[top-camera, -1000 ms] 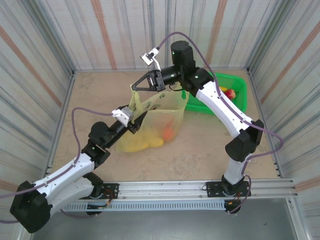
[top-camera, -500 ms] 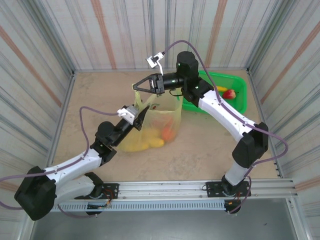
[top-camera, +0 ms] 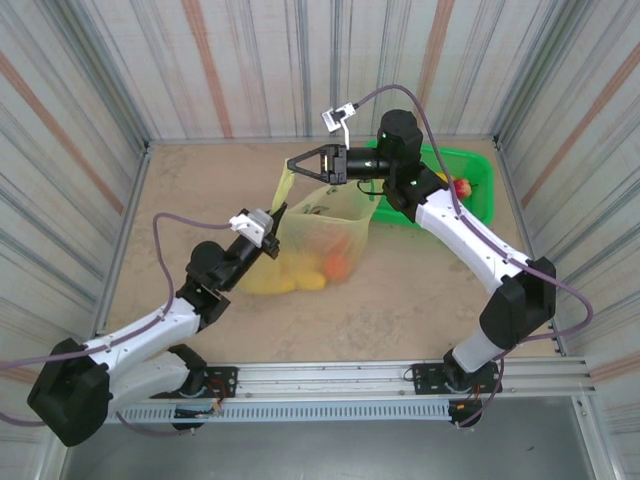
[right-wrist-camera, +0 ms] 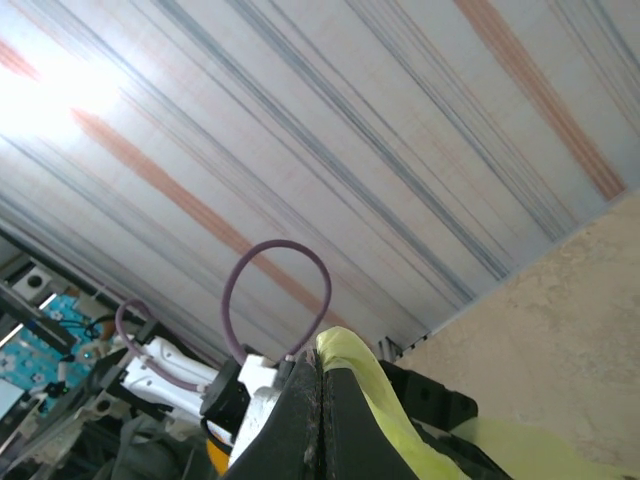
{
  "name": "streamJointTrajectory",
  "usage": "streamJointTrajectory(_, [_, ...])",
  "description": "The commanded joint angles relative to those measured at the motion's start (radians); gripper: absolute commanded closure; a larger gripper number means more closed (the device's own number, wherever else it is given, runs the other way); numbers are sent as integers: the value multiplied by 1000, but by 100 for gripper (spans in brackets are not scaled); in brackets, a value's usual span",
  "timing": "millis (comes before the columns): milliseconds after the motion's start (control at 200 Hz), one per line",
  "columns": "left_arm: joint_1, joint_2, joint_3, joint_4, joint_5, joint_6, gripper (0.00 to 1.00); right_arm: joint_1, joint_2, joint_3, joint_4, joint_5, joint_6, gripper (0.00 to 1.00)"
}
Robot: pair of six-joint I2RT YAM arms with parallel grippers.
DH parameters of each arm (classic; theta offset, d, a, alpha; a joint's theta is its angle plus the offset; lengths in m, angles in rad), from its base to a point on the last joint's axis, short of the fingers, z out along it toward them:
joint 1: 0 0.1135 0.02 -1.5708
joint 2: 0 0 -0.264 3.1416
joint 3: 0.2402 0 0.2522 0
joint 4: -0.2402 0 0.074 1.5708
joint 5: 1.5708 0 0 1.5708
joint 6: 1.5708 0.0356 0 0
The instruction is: Place the fake fruits into the plastic bag and tie a complex knot
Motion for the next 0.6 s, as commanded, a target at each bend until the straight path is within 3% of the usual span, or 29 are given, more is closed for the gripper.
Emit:
streamJointTrajectory(0, [53,-18,49,-143,158,-20,100,-26,-71,-6,3,72,-75,95])
streamJointTrajectory(70, [107,-5,98,-221,269,-50,100,-21,-110,-15,-100,155,-202,63])
streamJointTrajectory(190, [195,31,177,-318,451,-86,100,-18,-229,-63,-208,303,-433,44])
streamJointTrajectory(276, [254,85,214,-331,589,-127,100,-34,-293,-72,-292,368,-560,41])
streamJointTrajectory(396, [304,123,206,-214,692,-180,100,-80,-381,-125,-355,450,-674,41])
streamJointTrajectory(461, [330,128,196,-176,701,-207,100,-94,-447,-208,-337,557,-719,40])
streamJointTrajectory(596, [346,132,162,-132,685,-208,100,-112,-605,-465,-158,594,-828,39])
